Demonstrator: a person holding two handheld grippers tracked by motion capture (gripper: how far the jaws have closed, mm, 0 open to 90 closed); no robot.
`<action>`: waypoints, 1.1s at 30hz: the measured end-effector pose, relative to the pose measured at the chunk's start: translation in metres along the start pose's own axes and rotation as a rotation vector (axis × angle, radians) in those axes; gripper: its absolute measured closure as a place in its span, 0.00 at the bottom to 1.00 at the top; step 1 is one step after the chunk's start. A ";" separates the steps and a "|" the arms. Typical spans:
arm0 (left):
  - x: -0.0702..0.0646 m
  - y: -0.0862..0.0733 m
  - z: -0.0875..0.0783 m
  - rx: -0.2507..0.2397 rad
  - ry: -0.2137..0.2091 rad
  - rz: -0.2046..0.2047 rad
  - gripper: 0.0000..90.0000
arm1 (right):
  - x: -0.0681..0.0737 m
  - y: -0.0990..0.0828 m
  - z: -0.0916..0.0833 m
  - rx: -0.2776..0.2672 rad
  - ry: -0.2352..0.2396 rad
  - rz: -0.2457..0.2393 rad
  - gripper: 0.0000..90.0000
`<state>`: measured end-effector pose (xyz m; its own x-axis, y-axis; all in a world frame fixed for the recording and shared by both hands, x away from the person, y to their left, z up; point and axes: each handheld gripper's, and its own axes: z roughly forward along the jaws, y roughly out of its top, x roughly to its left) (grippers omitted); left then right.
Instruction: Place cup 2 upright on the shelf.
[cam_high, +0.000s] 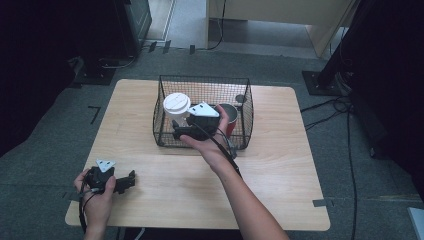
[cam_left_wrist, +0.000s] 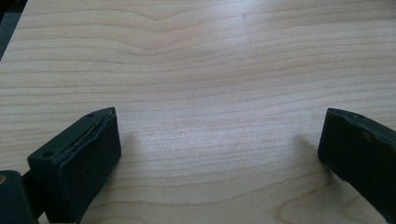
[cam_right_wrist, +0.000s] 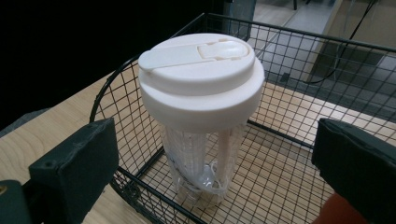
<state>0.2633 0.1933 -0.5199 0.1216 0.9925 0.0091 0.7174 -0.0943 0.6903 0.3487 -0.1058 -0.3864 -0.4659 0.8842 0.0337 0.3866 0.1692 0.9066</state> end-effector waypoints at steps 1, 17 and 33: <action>0.000 0.000 0.000 0.000 0.000 0.001 0.00 | -0.001 0.000 -0.003 -0.003 -0.003 -0.001 0.01; 0.000 0.000 0.000 0.000 0.000 0.001 0.00 | -0.022 -0.009 -0.053 -0.045 -0.046 0.016 0.01; 0.000 0.000 0.000 0.001 0.000 0.001 0.00 | -0.054 -0.033 -0.091 -0.060 -0.104 0.064 0.01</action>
<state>0.2632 0.1934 -0.5198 0.1225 0.9924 0.0098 0.7177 -0.0954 0.6898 0.2884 -0.1990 -0.3797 -0.3555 0.9332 0.0517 0.3630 0.0869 0.9277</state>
